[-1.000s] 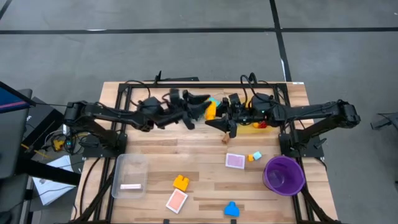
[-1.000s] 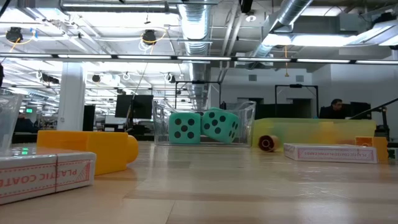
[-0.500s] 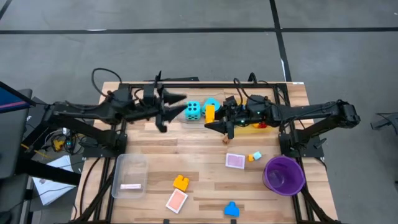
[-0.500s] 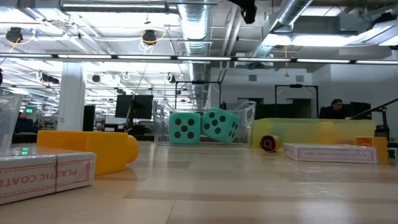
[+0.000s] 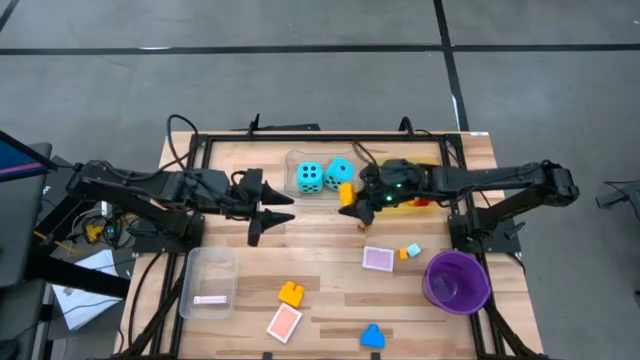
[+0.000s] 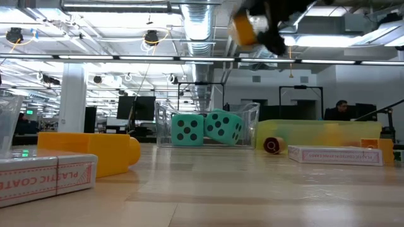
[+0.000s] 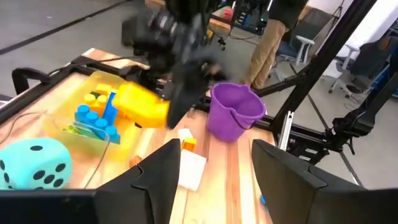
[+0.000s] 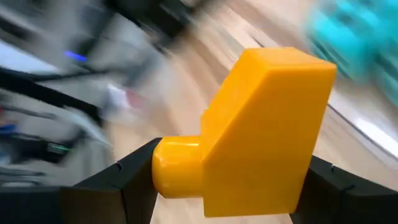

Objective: Pick & Place Toys
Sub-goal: Put the yellow game piece into the yellow bin

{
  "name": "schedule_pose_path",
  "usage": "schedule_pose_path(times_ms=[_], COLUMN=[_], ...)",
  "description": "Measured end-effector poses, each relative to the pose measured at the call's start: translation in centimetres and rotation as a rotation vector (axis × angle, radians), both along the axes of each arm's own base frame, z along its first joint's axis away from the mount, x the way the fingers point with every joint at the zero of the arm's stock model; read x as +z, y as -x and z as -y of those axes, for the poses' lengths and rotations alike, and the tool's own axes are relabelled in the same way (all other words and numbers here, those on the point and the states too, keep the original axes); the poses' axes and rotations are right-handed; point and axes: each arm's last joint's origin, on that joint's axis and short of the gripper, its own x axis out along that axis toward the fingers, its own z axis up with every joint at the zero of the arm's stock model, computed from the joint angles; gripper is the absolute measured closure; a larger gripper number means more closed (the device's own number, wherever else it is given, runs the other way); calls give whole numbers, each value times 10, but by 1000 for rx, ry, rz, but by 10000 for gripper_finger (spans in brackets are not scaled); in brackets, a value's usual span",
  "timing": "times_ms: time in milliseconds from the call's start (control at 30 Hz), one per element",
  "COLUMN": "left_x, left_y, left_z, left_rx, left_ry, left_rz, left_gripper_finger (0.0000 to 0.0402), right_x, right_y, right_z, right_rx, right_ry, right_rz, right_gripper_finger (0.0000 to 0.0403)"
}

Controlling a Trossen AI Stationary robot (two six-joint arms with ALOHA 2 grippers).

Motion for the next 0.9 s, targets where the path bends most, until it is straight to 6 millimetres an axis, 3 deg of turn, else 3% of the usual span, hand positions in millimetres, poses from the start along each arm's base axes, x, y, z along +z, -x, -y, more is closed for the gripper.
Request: schedule_pose_path(times_ms=[167,300,700,900], left_x=[-3,-5,-26,-32], left_y=[-4,-6,-10,-12], left_z=[0,0,1,0], left_rx=[6,11,30,54], left_ry=[-1,-5,32,42], left_rz=[-9,-20,-4,35], left_gripper_finger=[206,206,206,206], right_x=[-28,-34,-12,-9], right_y=[26,48,121,145], right_z=[4,10,56,83], right_rx=[-79,-115,-461,-603], right_ry=[-24,-1,4,-41], right_rz=[-393,-593,-782,-800], right_gripper_finger=[138,138,138,138])
